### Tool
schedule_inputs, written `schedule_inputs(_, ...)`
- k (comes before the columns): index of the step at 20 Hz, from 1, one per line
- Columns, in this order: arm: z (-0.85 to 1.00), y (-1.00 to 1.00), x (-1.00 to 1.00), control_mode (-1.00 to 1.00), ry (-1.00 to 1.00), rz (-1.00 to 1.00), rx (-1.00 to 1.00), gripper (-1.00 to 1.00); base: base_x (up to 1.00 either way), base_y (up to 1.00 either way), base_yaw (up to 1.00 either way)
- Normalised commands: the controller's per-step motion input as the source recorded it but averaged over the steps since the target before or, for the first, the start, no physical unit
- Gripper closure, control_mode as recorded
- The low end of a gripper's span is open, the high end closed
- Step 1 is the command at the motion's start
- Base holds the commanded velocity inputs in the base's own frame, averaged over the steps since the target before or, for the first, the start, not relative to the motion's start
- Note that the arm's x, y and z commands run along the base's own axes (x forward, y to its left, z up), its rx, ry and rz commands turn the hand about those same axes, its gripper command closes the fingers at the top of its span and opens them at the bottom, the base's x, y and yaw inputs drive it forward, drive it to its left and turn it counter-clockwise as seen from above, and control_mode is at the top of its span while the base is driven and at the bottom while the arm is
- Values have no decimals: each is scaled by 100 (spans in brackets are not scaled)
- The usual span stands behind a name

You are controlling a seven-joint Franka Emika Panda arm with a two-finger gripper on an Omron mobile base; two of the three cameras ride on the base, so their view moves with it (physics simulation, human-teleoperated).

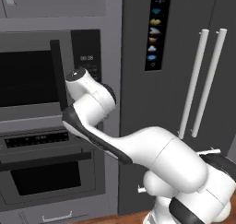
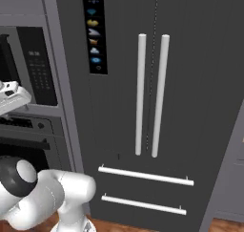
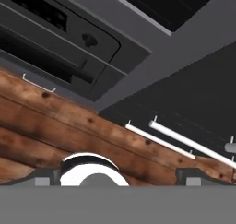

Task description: Take the fish from the oven and place it on the plate on the counter.

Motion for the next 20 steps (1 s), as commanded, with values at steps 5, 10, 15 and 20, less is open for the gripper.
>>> schedule_inputs(5,-17,97,0,-100,1,5,-10,-100,0,0,0)
schedule_inputs(10,-24,97,-12,-100,0,5,-9,-100,0,0,0)
schedule_inputs(15,-52,80,-73,-100,-4,13,-12,-100,0,0,0)
schedule_inputs(20,-90,44,-77,-100,-22,19,-14,-100,0,0,0)
